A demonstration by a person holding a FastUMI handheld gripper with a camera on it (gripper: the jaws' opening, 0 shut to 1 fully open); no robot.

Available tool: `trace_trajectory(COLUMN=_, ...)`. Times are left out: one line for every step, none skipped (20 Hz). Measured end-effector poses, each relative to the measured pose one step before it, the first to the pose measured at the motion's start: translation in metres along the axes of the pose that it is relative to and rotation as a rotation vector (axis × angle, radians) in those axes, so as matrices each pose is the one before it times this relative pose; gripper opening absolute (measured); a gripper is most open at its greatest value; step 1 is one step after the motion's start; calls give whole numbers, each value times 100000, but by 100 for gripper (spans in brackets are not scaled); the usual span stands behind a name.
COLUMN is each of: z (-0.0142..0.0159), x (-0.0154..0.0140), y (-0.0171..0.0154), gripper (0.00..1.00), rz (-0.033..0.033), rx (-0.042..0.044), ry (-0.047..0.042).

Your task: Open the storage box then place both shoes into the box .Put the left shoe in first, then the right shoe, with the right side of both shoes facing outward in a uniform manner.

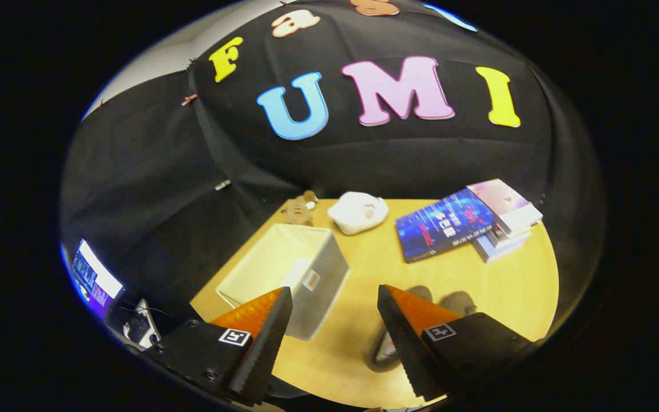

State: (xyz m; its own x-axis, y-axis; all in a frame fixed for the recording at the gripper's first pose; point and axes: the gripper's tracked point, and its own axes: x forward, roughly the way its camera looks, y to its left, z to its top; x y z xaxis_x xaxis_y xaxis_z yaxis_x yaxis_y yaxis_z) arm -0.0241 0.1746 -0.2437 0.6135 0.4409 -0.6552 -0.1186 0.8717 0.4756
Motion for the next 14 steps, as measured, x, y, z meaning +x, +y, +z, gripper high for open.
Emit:
trace_trajectory(z=-1471, x=278, y=-1270, gripper=93, rz=-2732, rx=-695, ry=2670)
trace_trajectory(z=-1521, x=454, y=-1306, gripper=92, rz=-3053, rx=-943, ry=2802)
trace_trajectory(z=-1395, x=592, y=-1210, gripper=91, rz=-3413, rx=-1066, ry=2924)
trace_trajectory(z=-1350, x=764, y=-1037, gripper=90, rz=-2315, rx=-1577, ry=2885)
trace_trajectory(z=-1188, x=985, y=-884, gripper=90, rz=-2424, rx=-1636, ry=2580)
trace_trajectory(z=-1163, x=989, y=-870, gripper=88, rz=-2464, rx=-1715, ry=2397)
trace_trajectory(z=-841, x=896, y=-640, gripper=86, rz=-1825, rx=-1049, ry=2181)
trace_trajectory(z=-847, x=1064, y=-417, gripper=84, rz=-1087, rx=85, ry=1906)
trace_trajectory(z=-647, x=955, y=-447, gripper=83, rz=-783, rx=672, ry=1416)
trace_trajectory(z=-490, x=930, y=-699, gripper=80, rz=-2005, rx=52, ry=1189)
trace_trajectory(z=-293, x=871, y=-765, gripper=80, rz=-2656, rx=-842, ry=1024)
trace_trajectory(z=-367, x=984, y=-549, gripper=80, rz=-2168, rx=-643, ry=1296)
trace_trajectory(z=-203, x=872, y=-187, gripper=79, rz=-1045, rx=-656, ry=1035)
trace_trajectory(z=-171, x=823, y=-306, gripper=79, rz=-1295, rx=-776, ry=1258)
